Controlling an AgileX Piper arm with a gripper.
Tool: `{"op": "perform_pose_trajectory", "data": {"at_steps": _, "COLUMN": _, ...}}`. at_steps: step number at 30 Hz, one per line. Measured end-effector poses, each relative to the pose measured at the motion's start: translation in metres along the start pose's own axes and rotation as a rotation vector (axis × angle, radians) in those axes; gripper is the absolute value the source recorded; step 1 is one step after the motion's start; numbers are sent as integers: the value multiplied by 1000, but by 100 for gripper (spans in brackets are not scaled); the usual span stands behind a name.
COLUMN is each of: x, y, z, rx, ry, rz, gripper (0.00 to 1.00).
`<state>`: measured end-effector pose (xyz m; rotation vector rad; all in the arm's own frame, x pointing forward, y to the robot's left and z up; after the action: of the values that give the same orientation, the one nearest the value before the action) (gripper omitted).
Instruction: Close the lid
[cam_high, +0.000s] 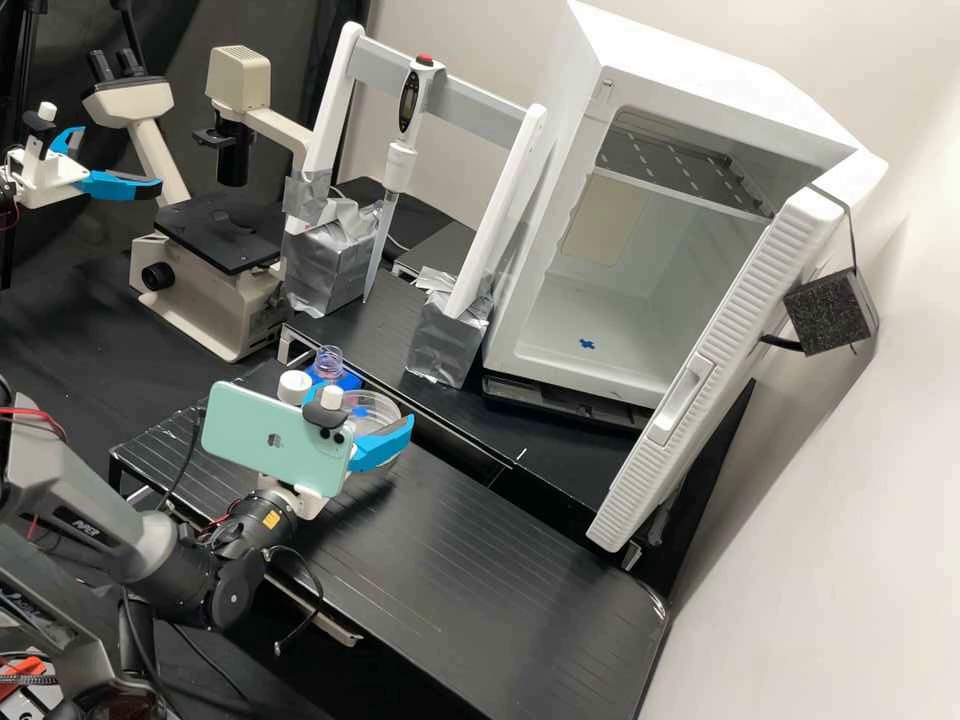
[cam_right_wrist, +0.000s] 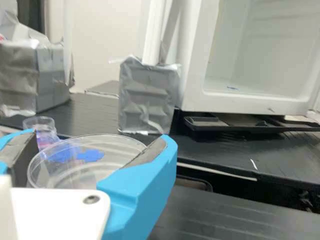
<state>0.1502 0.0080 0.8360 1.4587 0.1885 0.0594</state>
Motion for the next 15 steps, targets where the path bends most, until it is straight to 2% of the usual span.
{"op": "perform_pose_trajectory", "data": {"at_steps": 7, "x": -2, "y": -2, "z": 2, "rx": -25, "ry": -9, "rz": -34, "gripper": 0}}
{"op": "perform_pose_trajectory", "data": {"at_steps": 15, "x": -3, "y": -4, "z": 1, "rx": -38, "ry": 5, "rz": -55, "gripper": 0}}
